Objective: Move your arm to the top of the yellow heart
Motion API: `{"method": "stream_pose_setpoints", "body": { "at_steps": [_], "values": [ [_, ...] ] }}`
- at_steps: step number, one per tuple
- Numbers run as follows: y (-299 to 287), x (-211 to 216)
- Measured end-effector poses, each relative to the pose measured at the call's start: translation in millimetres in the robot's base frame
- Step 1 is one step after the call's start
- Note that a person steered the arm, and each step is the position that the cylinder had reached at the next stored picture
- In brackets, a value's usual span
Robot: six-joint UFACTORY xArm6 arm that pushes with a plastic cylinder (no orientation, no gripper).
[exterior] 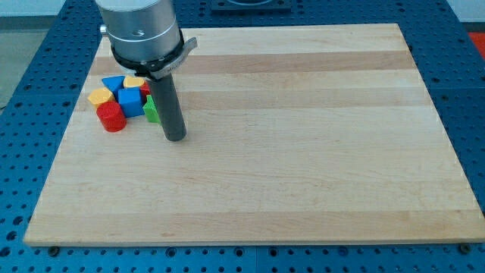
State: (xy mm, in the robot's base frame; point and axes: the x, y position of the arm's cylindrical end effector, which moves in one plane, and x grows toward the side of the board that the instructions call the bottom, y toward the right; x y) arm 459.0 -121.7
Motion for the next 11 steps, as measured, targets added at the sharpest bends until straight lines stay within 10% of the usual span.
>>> {"method": "stream_pose_setpoints", "body": {
  "at_steps": [4, 8, 11],
  "values": [
    [14.6, 22.7],
    [27.0, -200.0],
    [-97.2, -235.1]
  ]
}}
